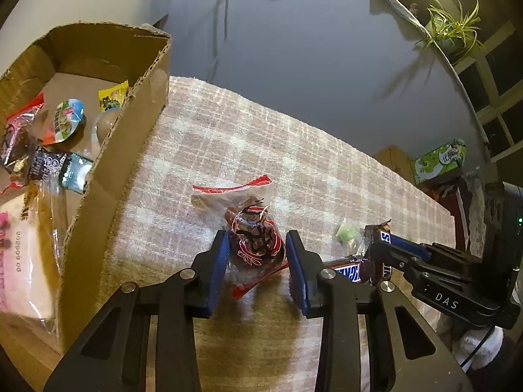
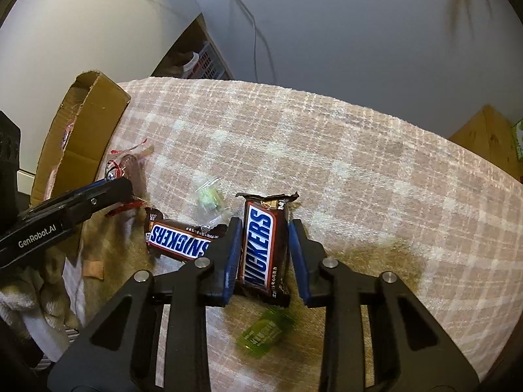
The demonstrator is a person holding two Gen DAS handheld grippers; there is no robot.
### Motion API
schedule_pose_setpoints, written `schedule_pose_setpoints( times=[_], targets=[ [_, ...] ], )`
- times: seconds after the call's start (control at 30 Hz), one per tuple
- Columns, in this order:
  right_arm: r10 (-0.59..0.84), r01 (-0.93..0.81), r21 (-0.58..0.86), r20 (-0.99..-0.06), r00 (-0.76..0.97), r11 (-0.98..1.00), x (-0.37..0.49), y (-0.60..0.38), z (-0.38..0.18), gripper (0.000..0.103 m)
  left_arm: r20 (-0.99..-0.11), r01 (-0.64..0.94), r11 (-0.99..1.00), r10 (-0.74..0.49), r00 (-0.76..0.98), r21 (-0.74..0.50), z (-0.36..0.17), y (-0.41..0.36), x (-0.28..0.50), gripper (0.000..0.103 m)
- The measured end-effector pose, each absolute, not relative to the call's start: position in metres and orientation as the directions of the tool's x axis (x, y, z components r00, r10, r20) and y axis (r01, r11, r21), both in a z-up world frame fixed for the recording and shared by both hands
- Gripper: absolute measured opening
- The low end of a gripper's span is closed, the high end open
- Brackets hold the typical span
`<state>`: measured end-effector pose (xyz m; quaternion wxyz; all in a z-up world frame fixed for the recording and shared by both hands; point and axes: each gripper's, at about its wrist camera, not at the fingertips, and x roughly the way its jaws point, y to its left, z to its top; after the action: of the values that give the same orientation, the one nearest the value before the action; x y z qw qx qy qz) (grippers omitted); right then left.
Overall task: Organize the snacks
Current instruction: 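Grasp a red-wrapped candy bag with the left gripper while the right grasps a Snickers bar, then carry the candy bag and Snickers bar over the box and open both grippers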
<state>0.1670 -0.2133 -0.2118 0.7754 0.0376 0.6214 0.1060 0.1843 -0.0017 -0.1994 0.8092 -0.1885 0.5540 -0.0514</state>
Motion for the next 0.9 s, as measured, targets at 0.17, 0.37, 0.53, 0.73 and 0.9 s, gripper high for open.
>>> schedule_pose_setpoints(
  times=[0.17, 0.37, 0.53, 0.73, 0.9],
  targets=[
    [0.215, -0.104, 0.196, -0.951, 0.224, 0.975, 0.163, -0.220, -0.206, 0.029, -0.873, -0.124, 0.924, -0.289, 0.393, -0.362, -0.194, 0.000, 0.180, 0.034],
    [0.212, -0.107, 0.190, -0.945, 0.250, 0.976, 0.158, -0.227, -0.191, 0.028, -0.863, -0.104, 0.927, -0.289, 0.414, -0.360, -0.183, -0.001, 0.174, 0.034],
    [0.222, -0.110, 0.198, -0.933, 0.283, 0.974, 0.156, -0.228, -0.173, 0.028, -0.853, -0.093, 0.928, -0.287, 0.437, -0.360, -0.170, 0.001, 0.171, 0.034],
    [0.248, -0.142, 0.212, -0.914, 0.321, 0.967, 0.157, -0.217, -0.148, 0.028, -0.833, -0.083, 0.931, -0.275, 0.480, -0.355, -0.150, 0.010, 0.164, 0.034],
    [0.285, -0.190, 0.230, -0.893, 0.348, 0.954, 0.162, -0.197, -0.128, 0.028, -0.816, -0.099, 0.927, -0.265, 0.514, -0.363, -0.137, 0.025, 0.157, 0.034]
  ],
)
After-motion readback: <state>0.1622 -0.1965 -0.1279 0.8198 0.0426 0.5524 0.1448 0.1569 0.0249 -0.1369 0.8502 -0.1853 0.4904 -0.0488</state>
